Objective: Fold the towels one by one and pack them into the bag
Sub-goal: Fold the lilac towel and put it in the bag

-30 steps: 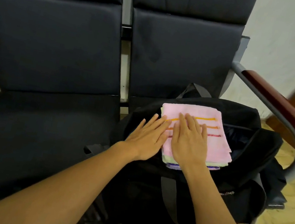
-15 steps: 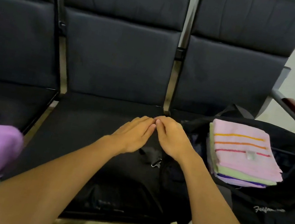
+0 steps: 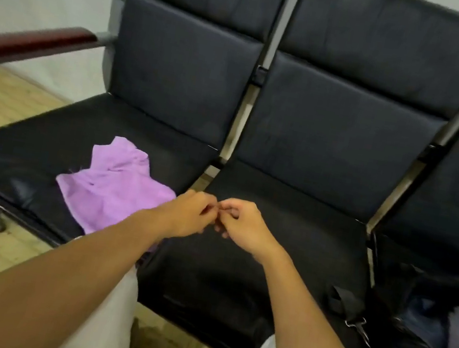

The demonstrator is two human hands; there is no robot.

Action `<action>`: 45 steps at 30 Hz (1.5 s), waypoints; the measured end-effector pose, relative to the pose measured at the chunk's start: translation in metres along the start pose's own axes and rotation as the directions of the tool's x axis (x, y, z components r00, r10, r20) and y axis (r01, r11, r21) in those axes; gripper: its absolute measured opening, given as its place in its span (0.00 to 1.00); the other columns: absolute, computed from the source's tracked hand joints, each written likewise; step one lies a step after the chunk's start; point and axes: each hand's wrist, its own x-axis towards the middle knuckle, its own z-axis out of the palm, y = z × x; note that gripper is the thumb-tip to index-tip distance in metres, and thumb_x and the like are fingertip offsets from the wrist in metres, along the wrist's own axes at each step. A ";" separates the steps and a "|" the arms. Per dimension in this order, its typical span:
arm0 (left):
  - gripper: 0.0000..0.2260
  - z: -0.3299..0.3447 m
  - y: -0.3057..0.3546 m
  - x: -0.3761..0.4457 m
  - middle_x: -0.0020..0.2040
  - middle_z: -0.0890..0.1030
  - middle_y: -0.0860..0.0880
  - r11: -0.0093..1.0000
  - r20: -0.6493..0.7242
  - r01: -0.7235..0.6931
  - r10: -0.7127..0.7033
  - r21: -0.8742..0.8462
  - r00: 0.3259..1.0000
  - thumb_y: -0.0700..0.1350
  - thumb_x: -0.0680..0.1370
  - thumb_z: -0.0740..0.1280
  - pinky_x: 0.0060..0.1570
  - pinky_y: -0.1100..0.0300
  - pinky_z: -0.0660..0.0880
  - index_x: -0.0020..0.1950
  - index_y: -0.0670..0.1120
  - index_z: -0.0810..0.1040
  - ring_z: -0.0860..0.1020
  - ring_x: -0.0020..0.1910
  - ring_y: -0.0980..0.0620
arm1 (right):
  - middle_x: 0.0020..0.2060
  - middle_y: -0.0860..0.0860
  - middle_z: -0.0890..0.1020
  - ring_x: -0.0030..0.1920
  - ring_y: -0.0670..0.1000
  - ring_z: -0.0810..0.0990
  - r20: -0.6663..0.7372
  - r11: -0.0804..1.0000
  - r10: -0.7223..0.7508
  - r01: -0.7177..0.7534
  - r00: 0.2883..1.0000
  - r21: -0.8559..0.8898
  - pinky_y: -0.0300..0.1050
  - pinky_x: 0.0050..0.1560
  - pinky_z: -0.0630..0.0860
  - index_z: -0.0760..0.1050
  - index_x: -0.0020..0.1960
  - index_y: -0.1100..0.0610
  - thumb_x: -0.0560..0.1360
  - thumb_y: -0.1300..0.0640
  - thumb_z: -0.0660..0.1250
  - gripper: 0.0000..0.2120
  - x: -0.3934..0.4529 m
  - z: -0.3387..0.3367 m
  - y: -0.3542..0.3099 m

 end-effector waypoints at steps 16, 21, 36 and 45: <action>0.22 -0.057 -0.132 -0.052 0.55 0.78 0.50 0.781 0.343 0.342 -0.560 0.522 0.754 0.51 0.74 0.72 0.50 0.59 0.78 0.66 0.51 0.70 0.79 0.48 0.51 | 0.50 0.56 0.75 0.45 0.57 0.74 0.269 0.795 0.017 0.150 0.963 -0.588 0.48 0.43 0.72 0.69 0.59 0.57 0.76 0.56 0.68 0.14 0.073 0.178 -0.010; 0.21 -0.061 -0.142 -0.054 0.44 0.80 0.51 0.803 0.353 0.386 -0.560 0.453 0.750 0.52 0.71 0.74 0.44 0.60 0.77 0.60 0.53 0.71 0.79 0.41 0.52 | 0.29 0.50 0.71 0.33 0.50 0.71 0.140 0.965 0.018 0.020 0.990 -0.262 0.42 0.31 0.70 0.69 0.32 0.55 0.74 0.57 0.70 0.15 0.070 0.186 -0.010; 0.06 -0.060 -0.111 -0.037 0.40 0.81 0.51 0.999 -0.158 0.048 -0.047 0.003 0.986 0.48 0.80 0.65 0.45 0.60 0.77 0.45 0.50 0.80 0.79 0.42 0.53 | 0.41 0.52 0.73 0.41 0.48 0.72 -0.135 0.932 0.081 -0.027 0.987 0.360 0.39 0.39 0.70 0.69 0.46 0.56 0.83 0.59 0.54 0.09 0.057 0.115 -0.028; 0.10 -0.043 -0.066 -0.009 0.42 0.82 0.48 0.998 -0.247 -0.056 0.046 -0.035 0.968 0.38 0.76 0.60 0.45 0.65 0.76 0.49 0.43 0.80 0.79 0.43 0.52 | 0.49 0.52 0.80 0.48 0.49 0.82 -0.081 0.912 0.048 -0.011 0.996 0.410 0.41 0.44 0.80 0.75 0.54 0.55 0.77 0.50 0.70 0.11 0.034 0.058 -0.013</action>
